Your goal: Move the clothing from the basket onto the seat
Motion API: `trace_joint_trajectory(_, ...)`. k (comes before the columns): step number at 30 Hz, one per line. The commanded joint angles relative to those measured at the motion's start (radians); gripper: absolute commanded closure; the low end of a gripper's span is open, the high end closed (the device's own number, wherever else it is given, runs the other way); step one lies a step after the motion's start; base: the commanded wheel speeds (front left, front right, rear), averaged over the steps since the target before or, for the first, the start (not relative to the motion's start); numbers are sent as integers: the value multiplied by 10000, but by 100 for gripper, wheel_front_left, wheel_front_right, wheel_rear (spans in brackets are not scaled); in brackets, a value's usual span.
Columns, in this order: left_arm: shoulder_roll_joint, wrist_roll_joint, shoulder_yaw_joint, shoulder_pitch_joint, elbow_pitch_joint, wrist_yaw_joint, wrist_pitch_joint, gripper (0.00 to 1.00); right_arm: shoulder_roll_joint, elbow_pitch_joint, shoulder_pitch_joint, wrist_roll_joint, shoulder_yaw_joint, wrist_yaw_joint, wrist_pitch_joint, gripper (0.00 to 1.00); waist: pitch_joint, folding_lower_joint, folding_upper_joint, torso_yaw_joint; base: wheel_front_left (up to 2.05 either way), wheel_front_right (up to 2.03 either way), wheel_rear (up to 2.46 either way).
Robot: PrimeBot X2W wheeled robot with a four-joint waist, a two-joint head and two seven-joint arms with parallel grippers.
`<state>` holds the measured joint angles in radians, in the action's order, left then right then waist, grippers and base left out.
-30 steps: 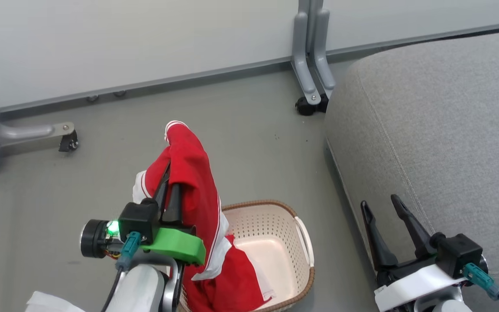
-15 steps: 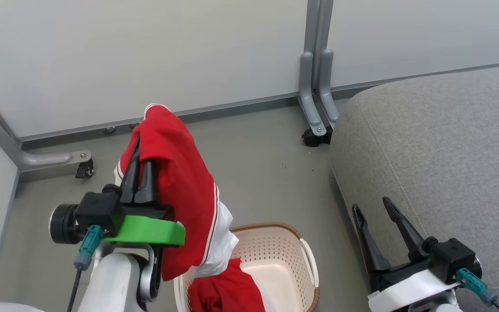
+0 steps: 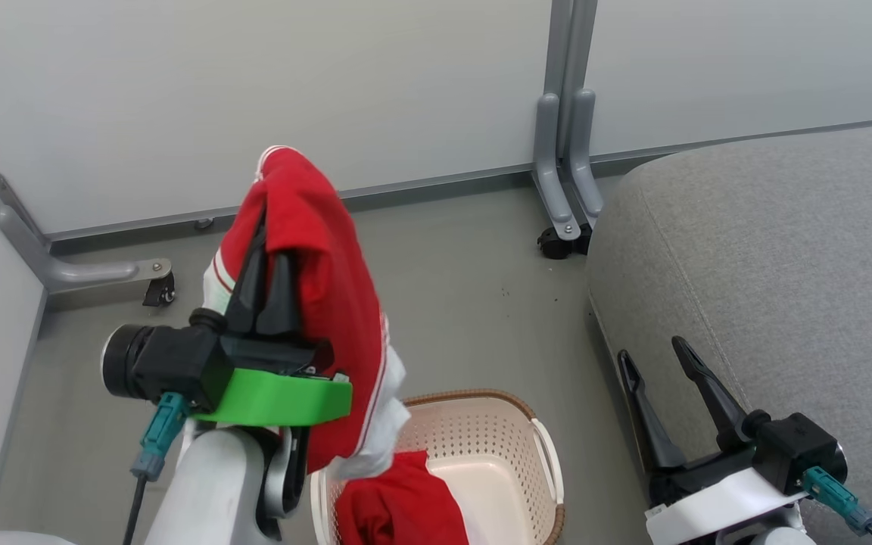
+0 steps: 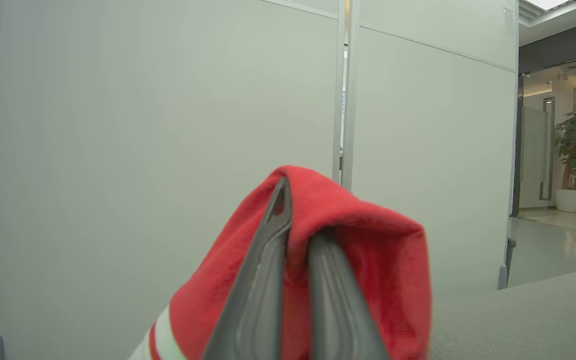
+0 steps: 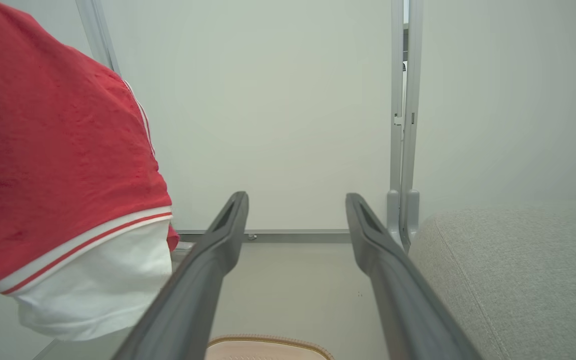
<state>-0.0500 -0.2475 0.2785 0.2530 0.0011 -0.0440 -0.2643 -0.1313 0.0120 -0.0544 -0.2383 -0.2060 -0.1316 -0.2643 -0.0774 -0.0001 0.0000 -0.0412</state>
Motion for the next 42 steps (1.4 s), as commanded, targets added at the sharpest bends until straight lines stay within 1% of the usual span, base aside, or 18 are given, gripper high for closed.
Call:
trace_joint_trajectory(1, -11, -132, 186, 151, -151, -102, -2, 100, 10, -50, -52, 41, 19, 17, -1, 0, 19, 1, 0, 36, 0, 0, 0)
trace_joint_trajectory(4, -17, -272, 712, 147, -331, -285, -2, 100, -11, -10, -159, 58, -14, 17, -1, 0, -2, 1, 0, 70, 0, 0, 0)
trace_joint_trajectory(8, -21, -357, 1275, 240, -274, -378, -2, 100, 1, -7, -148, 81, -17, 17, -1, 0, -14, 1, 0, 83, 0, 0, 0)
trace_joint_trajectory(14, -19, -395, 1511, 319, -142, -466, -2, 100, -52, -105, -62, 74, -83, 17, -1, 0, 16, 1, 0, 67, 0, 0, 0)
trace_joint_trajectory(20, -19, -447, 1627, 413, -136, -539, -2, 100, -267, -247, -24, 12, -294, 17, -1, 0, 56, 1, 0, 98, 0, 0, 0)
trace_joint_trajectory(26, -19, -481, 1797, 487, -91, -582, -2, 100, -850, -675, 233, -73, -1210, 17, -1, 0, 98, 1, 0, 167, 0, 0, 0)
trace_joint_trajectory(35, -19, -627, 2024, 515, -89, -648, -2, 100, -1889, -1347, 906, -342, -3037, 17, -1, 0, 108, 1, 0, 280, 0, 0, 0)
trace_joint_trajectory(37, -19, -656, 2083, 513, -88, -651, -2, 100, -2066, -1403, 1116, -342, -3409, 17, -1, 0, 113, 1, 0, 295, 0, 0, 0)
trace_joint_trajectory(42, -19, -692, 2196, 549, -67, -635, -2, 100, -2307, -1369, 1555, -323, -3925, 17, -1, 0, 123, 1, 0, 351, 0, 0, 0)
